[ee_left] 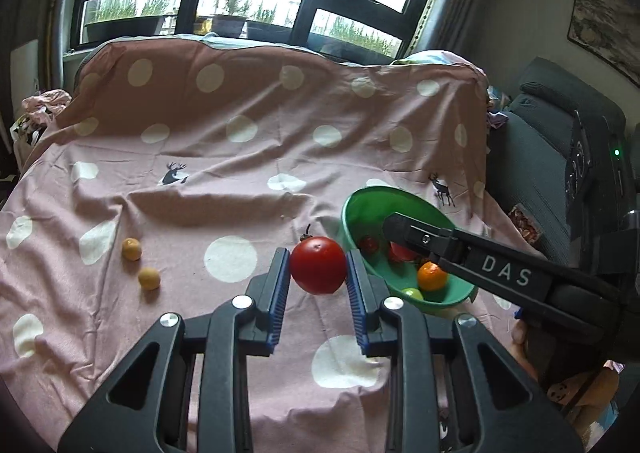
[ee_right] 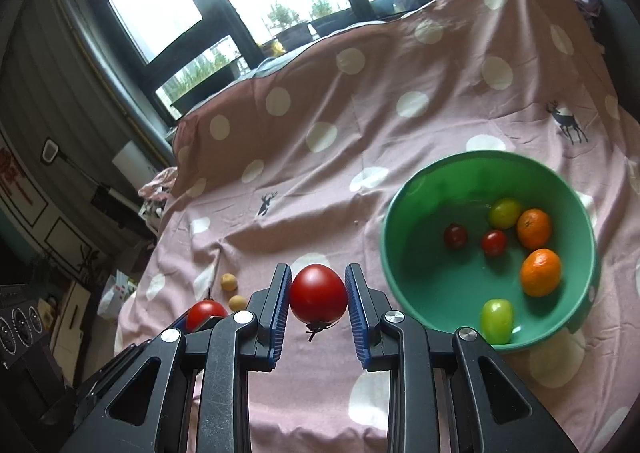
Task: Organize fruits
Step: 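Carry both red tomatoes in the two tools over the green bowl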
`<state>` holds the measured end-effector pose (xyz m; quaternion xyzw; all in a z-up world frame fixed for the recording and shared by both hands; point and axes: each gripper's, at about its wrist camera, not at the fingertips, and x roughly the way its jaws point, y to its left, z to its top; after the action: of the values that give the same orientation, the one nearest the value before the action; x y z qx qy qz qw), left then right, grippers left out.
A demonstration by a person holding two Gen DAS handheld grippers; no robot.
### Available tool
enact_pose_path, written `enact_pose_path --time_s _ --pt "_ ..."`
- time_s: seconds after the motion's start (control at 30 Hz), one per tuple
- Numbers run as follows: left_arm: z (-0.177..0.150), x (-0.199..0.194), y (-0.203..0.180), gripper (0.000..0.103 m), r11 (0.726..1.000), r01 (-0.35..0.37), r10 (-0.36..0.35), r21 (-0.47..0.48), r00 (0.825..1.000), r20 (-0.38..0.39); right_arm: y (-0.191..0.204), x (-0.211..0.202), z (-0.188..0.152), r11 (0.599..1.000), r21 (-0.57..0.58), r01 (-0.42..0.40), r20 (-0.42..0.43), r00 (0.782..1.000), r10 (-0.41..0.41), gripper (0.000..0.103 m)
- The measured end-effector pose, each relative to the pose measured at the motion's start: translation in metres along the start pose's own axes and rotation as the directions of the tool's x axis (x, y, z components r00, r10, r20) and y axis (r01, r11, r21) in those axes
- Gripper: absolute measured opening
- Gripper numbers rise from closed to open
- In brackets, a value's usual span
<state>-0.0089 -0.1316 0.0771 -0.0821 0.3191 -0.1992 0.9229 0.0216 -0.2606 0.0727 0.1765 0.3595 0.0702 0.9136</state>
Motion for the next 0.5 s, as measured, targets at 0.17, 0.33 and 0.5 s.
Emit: enact_pose_path --time_s 0.17,0.33,0.5 --pt "0.005 0.017 -0.037 0.028 0.996 0.068 -0.067 0.057 0.998 -0.018 -0.033 -0.022 0.009 0.993 0.074 0.091 0.057 0.994 -0.095 0.029" --pt "0.006 0.036 -0.064 0.028 0.991 0.087 -0.083 0.098 0.995 -0.051 -0.067 -0.034 0.015 0.978 0.156 0.14 0.069 0.986 -0.152 0.029" --pt "0.008 0.057 -0.075 0.028 0.987 0.129 -0.12 0.093 0.989 -0.09 -0.094 -0.034 0.017 0.962 0.223 0.158 0.046 0.984 -0.173 0.029"
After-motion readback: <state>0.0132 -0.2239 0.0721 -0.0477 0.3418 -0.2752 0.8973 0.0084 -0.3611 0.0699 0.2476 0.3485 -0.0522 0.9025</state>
